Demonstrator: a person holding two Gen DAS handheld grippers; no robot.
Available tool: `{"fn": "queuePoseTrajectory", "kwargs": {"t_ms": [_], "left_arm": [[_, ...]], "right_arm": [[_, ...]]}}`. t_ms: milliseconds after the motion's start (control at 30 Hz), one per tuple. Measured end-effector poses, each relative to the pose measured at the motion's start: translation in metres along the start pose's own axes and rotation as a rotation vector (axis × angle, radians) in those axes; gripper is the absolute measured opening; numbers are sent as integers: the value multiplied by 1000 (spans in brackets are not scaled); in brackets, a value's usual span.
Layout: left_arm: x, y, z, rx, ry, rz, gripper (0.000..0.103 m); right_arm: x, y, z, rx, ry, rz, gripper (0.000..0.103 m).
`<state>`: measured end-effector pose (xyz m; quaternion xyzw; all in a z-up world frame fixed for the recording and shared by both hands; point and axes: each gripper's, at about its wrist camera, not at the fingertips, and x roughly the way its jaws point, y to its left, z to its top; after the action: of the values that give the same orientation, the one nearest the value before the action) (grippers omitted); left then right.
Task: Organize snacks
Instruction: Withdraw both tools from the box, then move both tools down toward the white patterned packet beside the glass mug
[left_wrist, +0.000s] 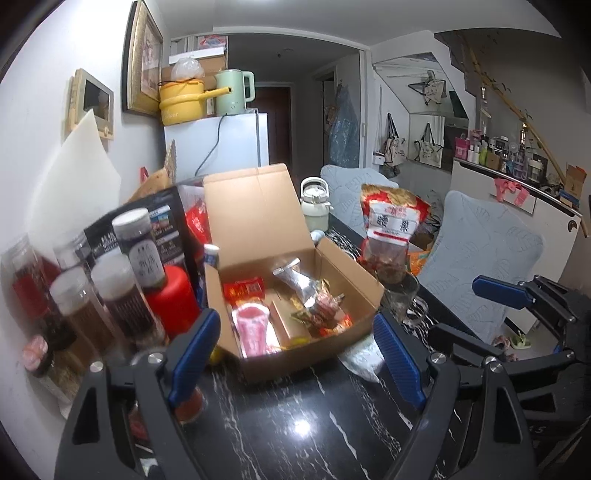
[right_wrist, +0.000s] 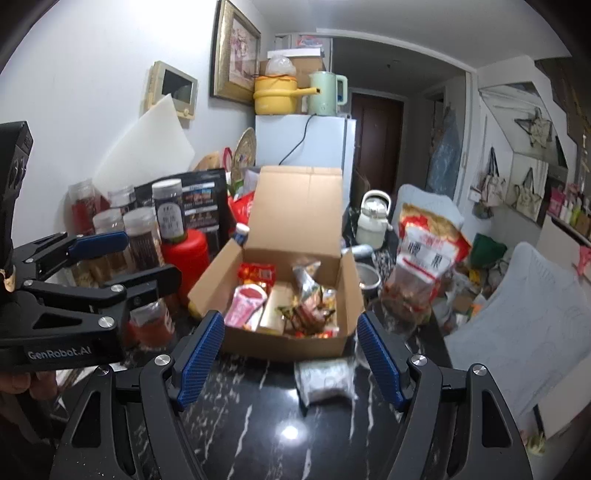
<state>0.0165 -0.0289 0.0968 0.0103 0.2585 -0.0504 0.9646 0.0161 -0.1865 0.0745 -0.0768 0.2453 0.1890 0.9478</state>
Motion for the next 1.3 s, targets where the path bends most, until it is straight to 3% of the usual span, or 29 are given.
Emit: {"fn": "queuePoseTrajectory", "kwargs": {"t_ms": [467,867,1300], "left_arm": [[32,-9,-54,-66,101,-31,85],[86,-27,-92,-74,257,-66,85],[153,-48,-90,-79,323,-114,85]], "right_arm": [[15,-18,-67,66,98,-4,75],[50,-46,-114,117,207,9,75],[113,-89,-132,148,319,18,75]]}}
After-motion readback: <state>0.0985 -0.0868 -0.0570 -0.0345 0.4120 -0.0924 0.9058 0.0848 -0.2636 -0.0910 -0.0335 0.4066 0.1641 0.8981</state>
